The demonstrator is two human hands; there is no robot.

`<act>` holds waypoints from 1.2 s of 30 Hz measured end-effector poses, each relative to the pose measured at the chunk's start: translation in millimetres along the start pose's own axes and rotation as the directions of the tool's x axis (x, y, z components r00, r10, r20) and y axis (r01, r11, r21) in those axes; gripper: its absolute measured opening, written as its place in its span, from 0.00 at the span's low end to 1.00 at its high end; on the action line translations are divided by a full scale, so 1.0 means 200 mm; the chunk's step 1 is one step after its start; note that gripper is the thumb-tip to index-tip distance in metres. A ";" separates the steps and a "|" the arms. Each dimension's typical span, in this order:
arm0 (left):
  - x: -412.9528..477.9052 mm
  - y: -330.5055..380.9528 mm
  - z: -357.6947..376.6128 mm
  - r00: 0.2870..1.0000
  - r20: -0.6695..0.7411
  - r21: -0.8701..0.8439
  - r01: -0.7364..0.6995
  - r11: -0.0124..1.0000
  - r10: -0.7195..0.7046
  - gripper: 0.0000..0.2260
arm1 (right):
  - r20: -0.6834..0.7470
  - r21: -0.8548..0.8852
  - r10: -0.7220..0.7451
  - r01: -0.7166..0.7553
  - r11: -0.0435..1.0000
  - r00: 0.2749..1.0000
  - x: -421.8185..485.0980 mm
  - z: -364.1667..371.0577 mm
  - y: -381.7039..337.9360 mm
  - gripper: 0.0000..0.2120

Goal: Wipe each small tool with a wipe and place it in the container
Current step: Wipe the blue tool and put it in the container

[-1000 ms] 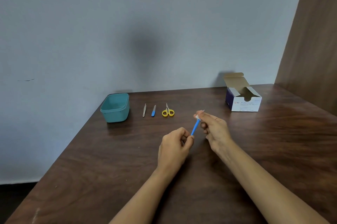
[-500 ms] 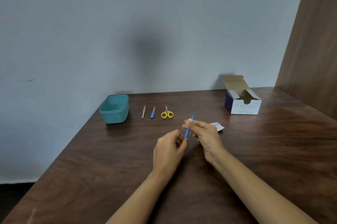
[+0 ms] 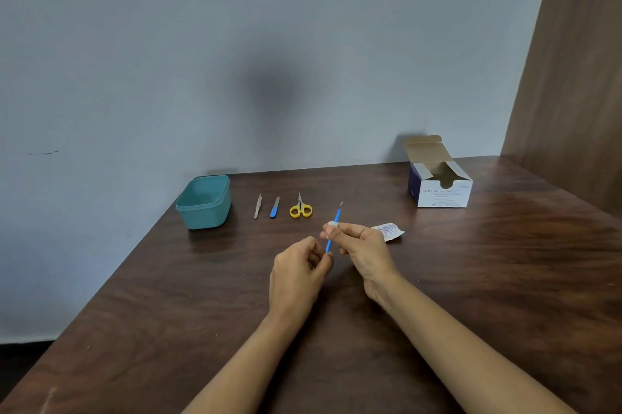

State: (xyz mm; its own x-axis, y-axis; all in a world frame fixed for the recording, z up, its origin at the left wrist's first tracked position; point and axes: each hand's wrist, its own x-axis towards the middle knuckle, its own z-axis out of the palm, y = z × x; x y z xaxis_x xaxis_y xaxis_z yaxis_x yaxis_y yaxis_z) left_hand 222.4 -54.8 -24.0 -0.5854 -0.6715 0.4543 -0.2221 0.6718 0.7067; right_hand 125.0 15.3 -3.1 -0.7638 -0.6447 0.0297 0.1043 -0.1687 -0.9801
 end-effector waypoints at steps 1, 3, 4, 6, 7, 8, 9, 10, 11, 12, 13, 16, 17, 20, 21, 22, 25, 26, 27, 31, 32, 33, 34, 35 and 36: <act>0.00 0.00 0.00 1.000 -0.019 -0.029 0.013 0.999 -0.014 0.07 | 0.017 -0.017 -0.004 0.005 1.000 1.000 -0.01 0.01 0.01 0.04; 0.01 0.00 -0.01 0.997 -0.051 -0.097 0.046 0.994 -0.051 0.08 | 0.030 -0.021 -0.016 0.017 1.000 0.999 -0.02 0.03 0.03 0.05; 0.01 0.00 -0.01 0.997 -0.054 -0.118 0.056 0.991 -0.063 0.08 | 0.023 -0.018 -0.023 0.023 1.000 0.999 -0.01 0.04 0.04 0.05; 0.01 0.01 -0.01 0.996 -0.042 -0.147 0.069 0.987 -0.076 0.08 | 0.003 -0.007 -0.024 0.024 1.000 1.000 -0.01 0.04 0.02 0.04; 0.02 0.01 -0.01 0.996 -0.031 -0.161 0.075 0.984 -0.081 0.08 | -0.001 0.008 -0.019 0.019 1.000 1.000 -0.01 0.04 0.02 0.03; 0.02 0.01 -0.01 0.996 -0.016 -0.171 0.084 0.982 -0.088 0.08 | -0.004 0.029 -0.013 0.013 0.999 1.000 0.00 0.03 0.01 0.03; 0.02 0.01 -0.01 0.995 0.003 -0.171 0.096 0.981 -0.097 0.08 | -0.008 0.049 -0.005 0.005 0.999 1.000 0.00 0.02 0.00 0.03; 0.02 0.01 0.00 0.994 0.026 -0.160 0.104 0.982 -0.101 0.08 | -0.016 0.059 0.006 -0.005 0.998 1.000 0.00 0.02 0.00 0.03; 0.02 0.01 0.00 0.994 0.051 -0.147 0.106 0.983 -0.099 0.08 | -0.026 0.062 0.018 -0.016 0.998 1.000 0.00 0.01 -0.01 0.04; 0.02 0.00 0.00 0.993 0.070 -0.140 0.101 0.985 -0.092 0.08 | -0.034 0.062 0.030 -0.028 0.998 0.999 0.00 0.01 -0.01 0.04; 0.02 0.00 0.01 0.994 0.079 -0.139 0.090 0.986 -0.080 0.09 | -0.040 0.061 0.042 -0.040 0.997 0.998 0.00 0.00 -0.02 0.04; 0.02 0.02 0.00 0.997 0.067 -0.175 0.048 0.983 -0.036 0.08 | -0.056 0.079 0.054 -0.049 0.996 0.997 0.00 0.00 -0.04 0.05; 0.02 0.02 -0.01 0.997 0.067 -0.187 0.038 0.982 -0.025 0.07 | -0.073 0.093 0.052 -0.045 0.995 0.996 0.01 -0.01 -0.05 0.05; 0.01 0.02 0.00 0.995 0.100 -0.172 0.022 0.985 -0.005 0.07 | -0.164 0.136 0.057 -0.034 0.990 0.985 0.03 -0.03 -0.08 0.03; 0.01 0.01 0.00 0.993 0.115 -0.151 0.017 0.988 0.001 0.06 | -0.196 0.153 0.063 -0.033 0.988 0.978 0.04 -0.04 -0.09 0.03; 0.01 0.01 0.01 0.992 0.126 -0.131 0.013 0.991 0.004 0.06 | -0.221 0.168 0.071 -0.034 0.985 0.973 0.04 -0.06 -0.10 0.02; 0.01 0.00 0.02 0.992 0.122 -0.070 0.001 0.998 0.007 0.07 | -0.231 0.167 0.084 -0.046 0.985 0.969 0.05 -0.08 -0.08 0.03; 0.01 0.00 0.02 0.994 0.106 -0.053 -0.003 0.999 0.008 0.07 | -0.221 0.143 0.070 -0.038 0.989 0.973 0.04 -0.07 -0.07 0.04; 0.01 -0.01 0.01 0.996 0.084 -0.043 -0.002 0.999 0.006 0.06 | -0.209 0.113 0.047 -0.023 0.993 0.977 0.03 -0.05 -0.05 0.05; 0.01 -0.01 0.00 1.000 0.028 -0.032 0.015 0.999 -0.014 0.05 | -0.184 0.037 -0.019 0.026 0.999 0.983 0.01 0.00 0.00 0.06; 0.01 -0.01 0.00 0.999 0.033 -0.012 0.013 1.000 -0.012 0.05 | -0.180 0.033 -0.023 0.030 0.999 0.983 0.01 0.00 0.00 0.06; 0.01 0.00 0.00 0.999 0.037 0.006 0.008 1.000 -0.008 0.05 | -0.173 0.030 -0.028 0.033 0.999 0.984 0.01 0.00 0.01 0.06; 0.01 0.00 0.00 0.999 0.034 0.014 0.004 1.000 -0.004 0.06 | -0.159 0.024 -0.033 0.037 0.999 0.987 0.01 0.00 0.01 0.05; 0.01 -0.01 0.00 1.000 0.025 0.009 0.006 1.000 -0.006 0.06 | -0.131 0.013 -0.043 0.045 0.999 0.990 0.01 0.01 0.02 0.05; 0.02 -0.02 0.00 1.000 0.010 -0.007 0.011 1.000 -0.011 0.07 | -0.095 -0.003 -0.055 0.055 0.998 0.994 0.00 0.02 0.02 0.04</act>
State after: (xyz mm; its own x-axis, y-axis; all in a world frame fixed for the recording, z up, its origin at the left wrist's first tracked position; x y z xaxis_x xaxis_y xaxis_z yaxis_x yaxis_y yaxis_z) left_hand 221.0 -59.6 -25.6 -0.5910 -0.6755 0.4409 -0.2234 0.6623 0.7152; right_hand 128.9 11.3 -6.7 -0.8257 -0.5604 0.0648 0.0600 -0.2015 -0.9776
